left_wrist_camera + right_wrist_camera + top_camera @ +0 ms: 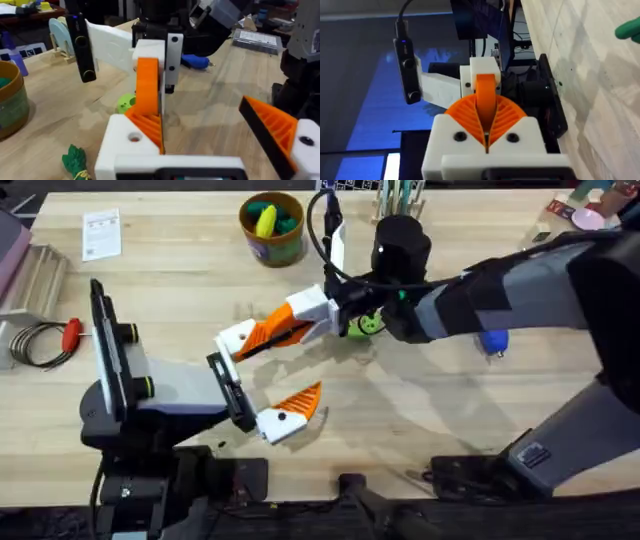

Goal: Pick up the gripper from the table and insert it into the empty holder that is missing its gripper. Then pick up a screw, insert it into the mounting hole, and use the screwdriver to tighten it. Finally, clean up the table by picking up the vegetable and placing it into the bucket.

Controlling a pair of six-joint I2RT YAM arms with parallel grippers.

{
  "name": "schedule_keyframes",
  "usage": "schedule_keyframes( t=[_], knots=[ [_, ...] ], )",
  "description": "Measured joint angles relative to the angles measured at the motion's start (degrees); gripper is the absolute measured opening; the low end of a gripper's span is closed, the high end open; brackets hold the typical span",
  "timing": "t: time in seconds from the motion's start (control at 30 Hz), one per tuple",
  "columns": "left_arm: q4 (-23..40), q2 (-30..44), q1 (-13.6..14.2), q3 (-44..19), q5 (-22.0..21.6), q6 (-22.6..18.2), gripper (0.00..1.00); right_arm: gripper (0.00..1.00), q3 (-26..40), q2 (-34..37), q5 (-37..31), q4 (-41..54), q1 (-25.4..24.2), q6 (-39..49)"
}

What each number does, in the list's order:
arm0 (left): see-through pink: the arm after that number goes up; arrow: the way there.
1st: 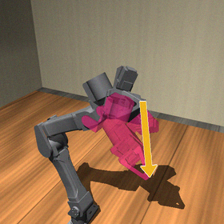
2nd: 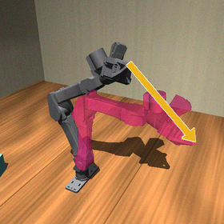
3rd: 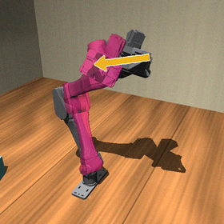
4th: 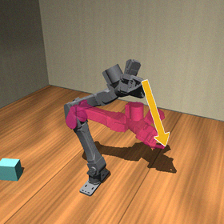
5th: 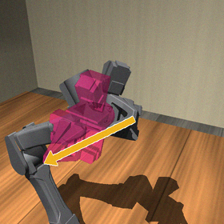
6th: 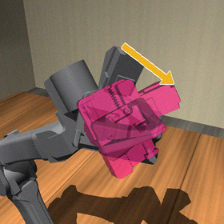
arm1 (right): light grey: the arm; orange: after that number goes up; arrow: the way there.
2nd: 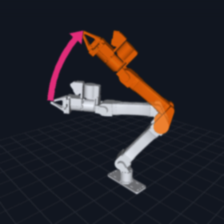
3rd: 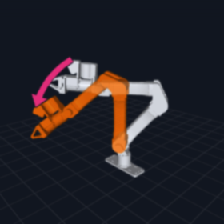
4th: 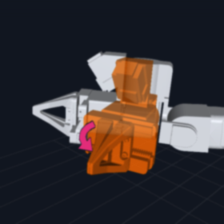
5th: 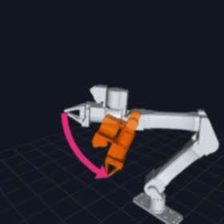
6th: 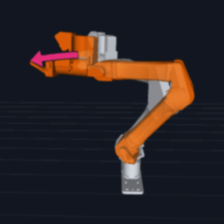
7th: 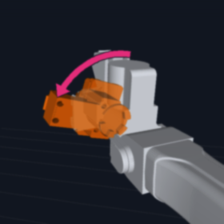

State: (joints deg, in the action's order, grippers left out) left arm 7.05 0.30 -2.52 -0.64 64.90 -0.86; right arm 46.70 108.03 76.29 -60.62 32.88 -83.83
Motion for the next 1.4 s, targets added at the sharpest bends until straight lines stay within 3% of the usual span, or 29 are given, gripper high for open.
schedule_keyframes(
  t=[0.33, 0.37, 0.43, 0.57, 0.6, 1.0, 1.17, 1.4],
  knots=[
    [0.0, 0.0, 0.0, 0.0, 0.0, 0.0, 0.986, 0.008, 0.02, 0.0, -0.02, 0.0, 0.0, 0.0],
    [0.0, 0.0, 0.0, 0.0, -0.02, 0.0, 0.986, 0.05, 0.02, 0.0, -0.02, 0.08, 0.0, -0.2],
    [0.09, 0.0, 0.06, -0.02, 0.76, 0.07, 0.986, 0.281, 0.08, 0.0, -0.62, 0.05, 0.23, -0.28],
    [0.37, 0.02, 0.7, -0.04, 2.36, 0.04, 0.986, 0.857, 0.83, 0.0, -1.81, -0.22, 1.66, -0.26],
    [0.44, 0.01, 0.7, -0.04, 2.59, 0.04, 0.985, 0.912, 0.87, 0.01, -1.93, -0.31, 1.84, -0.15],
    [0.48, 0.0, 0.7, -0.04, 3.04, 0.04, 0.985, 0.939, 0.92, -1.17, -3.69, 3.38, 0.54, 3.24],
    [0.48, 0.01, 0.7, -0.04, 3.06, 0.04, 0.985, 0.94, 0.94, -9.18, -6.91, 21.93, -2.47, 12.28],
    [0.48, 0.01, 0.7, -0.04, 3.04, 0.06, 0.985, 0.939, 4.74, -21.78, -14.19, 54.03, -8.16, 32.26]
  ],
)
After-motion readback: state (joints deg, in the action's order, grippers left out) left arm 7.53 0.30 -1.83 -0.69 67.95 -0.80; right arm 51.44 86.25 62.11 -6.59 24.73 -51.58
